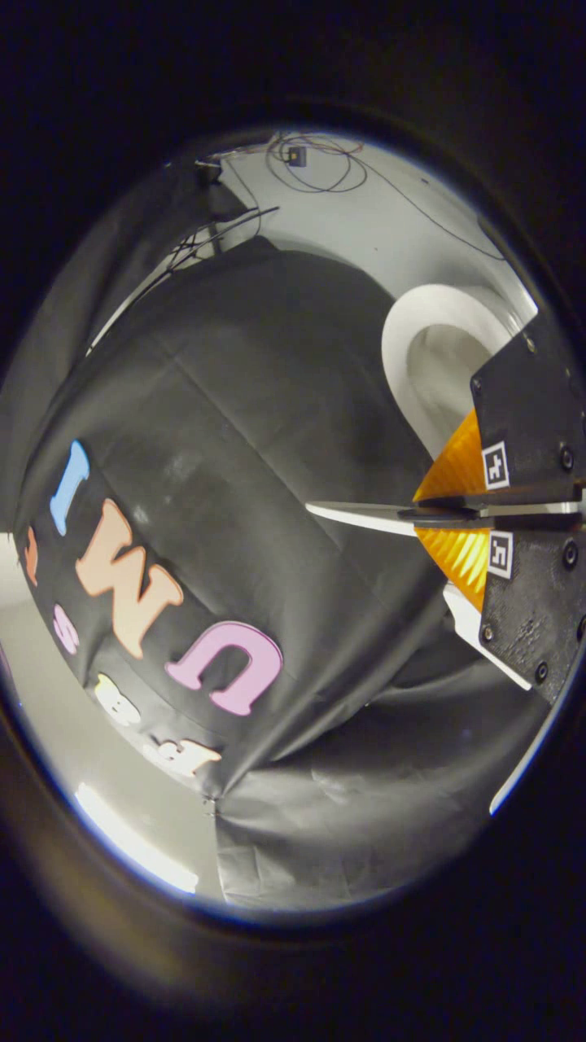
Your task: Open the toilet lid.
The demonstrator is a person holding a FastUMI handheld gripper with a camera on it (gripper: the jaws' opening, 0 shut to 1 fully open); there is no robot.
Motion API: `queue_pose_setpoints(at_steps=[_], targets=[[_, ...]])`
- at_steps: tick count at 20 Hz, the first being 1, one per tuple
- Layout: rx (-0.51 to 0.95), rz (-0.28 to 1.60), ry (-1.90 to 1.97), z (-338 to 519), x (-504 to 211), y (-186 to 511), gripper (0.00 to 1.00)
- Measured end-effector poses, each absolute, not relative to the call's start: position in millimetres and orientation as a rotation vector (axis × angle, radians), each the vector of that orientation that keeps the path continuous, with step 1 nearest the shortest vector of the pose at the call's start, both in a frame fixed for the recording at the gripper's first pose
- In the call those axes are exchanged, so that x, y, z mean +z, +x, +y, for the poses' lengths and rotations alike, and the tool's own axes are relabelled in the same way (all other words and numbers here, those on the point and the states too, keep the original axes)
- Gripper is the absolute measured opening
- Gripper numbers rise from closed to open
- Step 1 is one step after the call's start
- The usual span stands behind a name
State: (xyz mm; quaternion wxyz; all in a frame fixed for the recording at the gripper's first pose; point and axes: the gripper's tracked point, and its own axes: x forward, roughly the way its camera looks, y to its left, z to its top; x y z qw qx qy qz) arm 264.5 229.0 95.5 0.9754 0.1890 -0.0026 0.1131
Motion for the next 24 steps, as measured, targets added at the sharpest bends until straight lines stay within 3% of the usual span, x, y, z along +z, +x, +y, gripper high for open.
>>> queue_pose_setpoints(at_steps=[9,11,24], targets=[[0.308,-0.007,0.157,308.5,124.4,250.9,0.06],[0.331,-0.009,0.114,336.2,130.2,255.3,0.1],[0.406,0.015,-0.22,494.5,117.2,254.6,0.1]])
